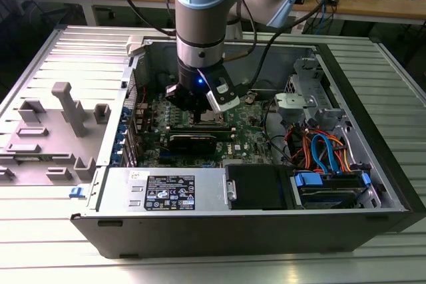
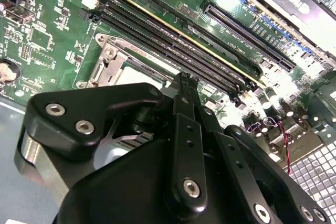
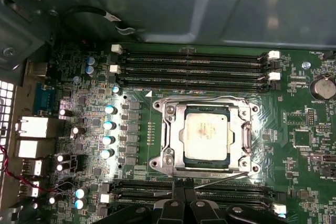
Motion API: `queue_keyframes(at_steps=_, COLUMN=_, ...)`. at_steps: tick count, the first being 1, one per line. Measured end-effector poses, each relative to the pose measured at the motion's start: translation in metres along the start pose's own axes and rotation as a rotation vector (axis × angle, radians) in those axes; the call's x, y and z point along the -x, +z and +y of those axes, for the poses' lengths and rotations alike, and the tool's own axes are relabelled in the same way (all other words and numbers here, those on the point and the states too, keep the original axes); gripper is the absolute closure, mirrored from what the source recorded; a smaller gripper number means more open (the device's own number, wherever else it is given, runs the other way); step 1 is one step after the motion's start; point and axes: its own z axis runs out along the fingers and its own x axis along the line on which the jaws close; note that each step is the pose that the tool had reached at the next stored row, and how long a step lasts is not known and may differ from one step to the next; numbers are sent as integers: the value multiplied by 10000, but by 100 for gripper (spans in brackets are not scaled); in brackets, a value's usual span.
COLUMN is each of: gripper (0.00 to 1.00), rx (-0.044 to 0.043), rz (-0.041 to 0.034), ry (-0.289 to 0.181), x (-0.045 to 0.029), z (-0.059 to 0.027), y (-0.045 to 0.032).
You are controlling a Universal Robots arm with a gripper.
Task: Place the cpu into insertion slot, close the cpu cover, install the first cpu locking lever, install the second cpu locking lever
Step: 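Install the second cpu locking lever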
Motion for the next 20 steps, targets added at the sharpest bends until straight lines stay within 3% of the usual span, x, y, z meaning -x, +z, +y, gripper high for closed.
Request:
queue_keyframes(at_steps=1, gripper=89, rx=7, rz=140, ry=14, x=4, z=-2, y=15)
queue_keyframes(at_steps=3, gripper=89, rx=9, rz=216, ry=25, x=3, z=-4, y=41)
queue_keyframes(at_steps=7, gripper=89, rx=13, rz=239, ry=25, x=5, z=-8, y=71)
queue_keyframes(at_steps=11, gripper=89, rx=50, rz=337, ry=36, x=4, z=-9, y=82)
queue_keyframes(at_steps=20, gripper=89, rx=107, rz=345, ry=1, x=-14, z=-11, y=117)
